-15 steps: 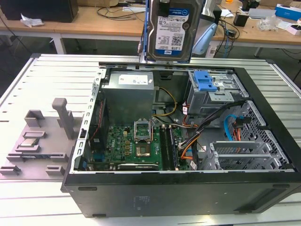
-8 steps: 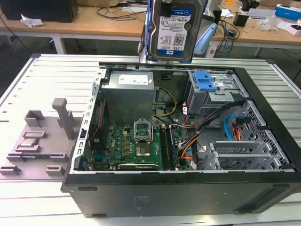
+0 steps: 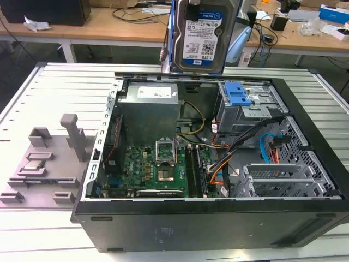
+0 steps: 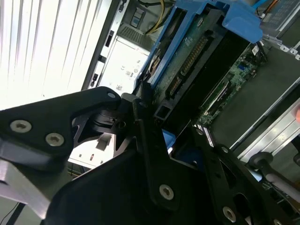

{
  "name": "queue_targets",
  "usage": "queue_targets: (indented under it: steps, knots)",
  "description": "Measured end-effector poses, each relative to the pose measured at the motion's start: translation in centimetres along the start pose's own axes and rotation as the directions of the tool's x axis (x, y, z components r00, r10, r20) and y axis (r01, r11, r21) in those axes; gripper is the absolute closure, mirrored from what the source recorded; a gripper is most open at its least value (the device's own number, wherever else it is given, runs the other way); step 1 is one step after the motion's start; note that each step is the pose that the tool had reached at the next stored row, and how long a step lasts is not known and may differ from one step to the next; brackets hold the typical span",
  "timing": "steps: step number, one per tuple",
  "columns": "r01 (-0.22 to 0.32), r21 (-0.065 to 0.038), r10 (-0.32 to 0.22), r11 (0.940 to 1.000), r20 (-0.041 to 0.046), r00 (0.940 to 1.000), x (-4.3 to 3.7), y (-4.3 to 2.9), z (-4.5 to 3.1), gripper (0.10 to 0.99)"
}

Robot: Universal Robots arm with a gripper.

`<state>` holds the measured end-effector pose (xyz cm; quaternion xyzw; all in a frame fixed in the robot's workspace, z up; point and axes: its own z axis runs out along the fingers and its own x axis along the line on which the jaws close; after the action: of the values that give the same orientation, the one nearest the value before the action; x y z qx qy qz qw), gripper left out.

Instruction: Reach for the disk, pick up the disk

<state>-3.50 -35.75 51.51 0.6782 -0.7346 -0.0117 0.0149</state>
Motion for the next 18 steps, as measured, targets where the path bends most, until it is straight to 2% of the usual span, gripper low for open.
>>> queue_targets:
  steps: [13,18]
  knots:
    - [0.000,0.000,0.000,1.0000,0.0000,1.0000,1.31,-0.11,0.01,0.718]
    - [0.000,0.000,0.000,1.0000,-0.0001,1.0000,2.46,-0.20,0.01,0.718]
